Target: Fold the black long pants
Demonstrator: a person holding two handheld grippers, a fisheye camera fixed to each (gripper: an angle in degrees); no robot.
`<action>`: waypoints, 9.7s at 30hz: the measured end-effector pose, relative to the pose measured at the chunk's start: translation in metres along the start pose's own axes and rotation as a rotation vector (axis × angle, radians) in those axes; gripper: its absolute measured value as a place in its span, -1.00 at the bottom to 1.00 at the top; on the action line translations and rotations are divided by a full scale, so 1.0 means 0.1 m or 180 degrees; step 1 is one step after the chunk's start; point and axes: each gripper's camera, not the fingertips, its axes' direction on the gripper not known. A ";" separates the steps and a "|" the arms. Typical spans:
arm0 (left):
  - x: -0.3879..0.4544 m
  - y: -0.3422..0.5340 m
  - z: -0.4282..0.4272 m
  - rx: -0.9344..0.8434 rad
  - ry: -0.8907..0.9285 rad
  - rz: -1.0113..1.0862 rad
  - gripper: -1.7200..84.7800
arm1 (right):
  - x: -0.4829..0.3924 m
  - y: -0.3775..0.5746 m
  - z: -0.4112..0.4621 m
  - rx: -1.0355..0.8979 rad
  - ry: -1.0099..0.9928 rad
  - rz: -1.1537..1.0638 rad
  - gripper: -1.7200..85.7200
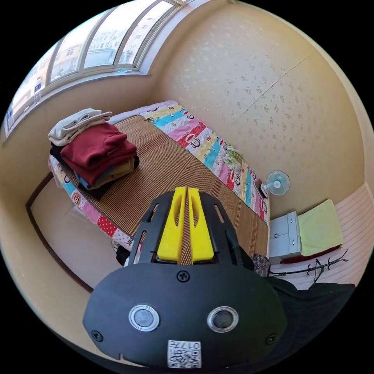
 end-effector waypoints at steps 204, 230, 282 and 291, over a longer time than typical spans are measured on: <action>-0.54 0.03 5.40 -0.3149 0.0077 0.0982 -0.97 | 1.22 -0.75 -0.35 0.0625 -0.0141 -0.1246 -0.91; 0.23 0.62 5.64 -0.3819 0.1162 0.1675 -0.97 | -0.57 -1.66 0.77 -0.0960 0.0367 -0.3041 -0.78; -3.31 -0.04 5.44 -0.3071 0.1245 0.0278 -0.97 | -3.51 -2.65 6.39 0.1310 0.1341 -0.3750 -0.85; -3.49 -0.22 5.46 -0.3162 0.1490 0.0180 -0.97 | -1.43 -1.74 4.94 0.1020 0.1168 -0.3805 -0.80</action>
